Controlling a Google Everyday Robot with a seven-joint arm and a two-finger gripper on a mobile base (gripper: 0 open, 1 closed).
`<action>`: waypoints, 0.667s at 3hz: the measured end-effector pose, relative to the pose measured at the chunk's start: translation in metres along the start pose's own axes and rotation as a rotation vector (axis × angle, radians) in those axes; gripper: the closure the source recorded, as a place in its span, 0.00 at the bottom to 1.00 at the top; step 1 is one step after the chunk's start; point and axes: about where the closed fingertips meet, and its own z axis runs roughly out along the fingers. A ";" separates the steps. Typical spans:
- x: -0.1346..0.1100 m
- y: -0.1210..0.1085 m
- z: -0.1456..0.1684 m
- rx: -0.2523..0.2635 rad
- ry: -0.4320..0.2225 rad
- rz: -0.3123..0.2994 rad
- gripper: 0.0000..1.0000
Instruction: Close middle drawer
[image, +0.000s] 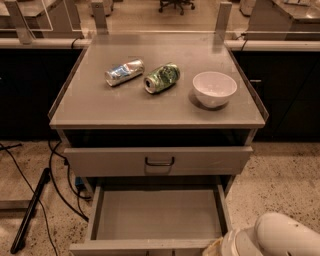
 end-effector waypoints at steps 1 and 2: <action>0.019 -0.011 0.018 0.089 0.005 -0.023 1.00; 0.031 -0.021 0.036 0.182 0.002 -0.104 1.00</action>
Offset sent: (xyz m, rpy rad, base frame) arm 0.0051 -0.0216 -0.0763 -0.1760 -0.2761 0.0367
